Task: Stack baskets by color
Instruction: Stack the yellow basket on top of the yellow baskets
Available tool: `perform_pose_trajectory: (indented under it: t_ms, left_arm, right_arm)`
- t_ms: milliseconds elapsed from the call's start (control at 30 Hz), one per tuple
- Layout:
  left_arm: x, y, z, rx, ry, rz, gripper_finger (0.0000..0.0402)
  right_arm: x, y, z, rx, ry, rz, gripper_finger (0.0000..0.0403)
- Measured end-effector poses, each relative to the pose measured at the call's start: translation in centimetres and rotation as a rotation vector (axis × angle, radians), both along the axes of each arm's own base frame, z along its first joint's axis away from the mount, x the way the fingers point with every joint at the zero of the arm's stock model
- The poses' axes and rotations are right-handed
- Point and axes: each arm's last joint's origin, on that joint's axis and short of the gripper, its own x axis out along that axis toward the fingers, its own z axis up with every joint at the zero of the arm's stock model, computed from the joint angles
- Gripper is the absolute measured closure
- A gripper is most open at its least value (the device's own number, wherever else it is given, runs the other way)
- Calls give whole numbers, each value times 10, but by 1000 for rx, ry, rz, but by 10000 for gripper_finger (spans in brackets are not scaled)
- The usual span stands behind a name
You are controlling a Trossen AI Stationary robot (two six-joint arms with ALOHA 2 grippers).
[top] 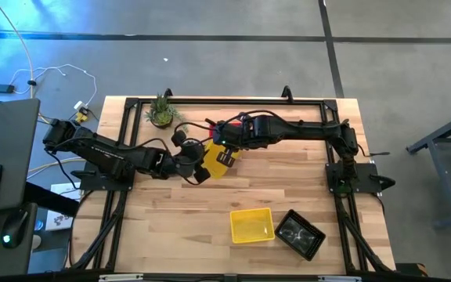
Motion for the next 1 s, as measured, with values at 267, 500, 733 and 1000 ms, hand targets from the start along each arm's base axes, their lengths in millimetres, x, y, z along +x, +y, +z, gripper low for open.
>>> perform_pose_trajectory:
  t_ms: [267, 500, 733, 1000]
  left_arm:
    - [0, 0, 0, 1, 3, 0, 269]
    - [0, 0, -1, -10, 8, -15, 248]
    - [0, -1, -1, 16, 42, -46, 251]
    - [0, -1, -1, 42, 72, -67, 253]
  right_arm:
    - [-10, -1, -4, -22, 90, -62, 402]
    - [-22, 1, -7, -69, 204, -120, 403]
    - [-33, 8, -9, -105, 290, -176, 403]
    - [-43, 24, -10, -209, 338, -213, 403]
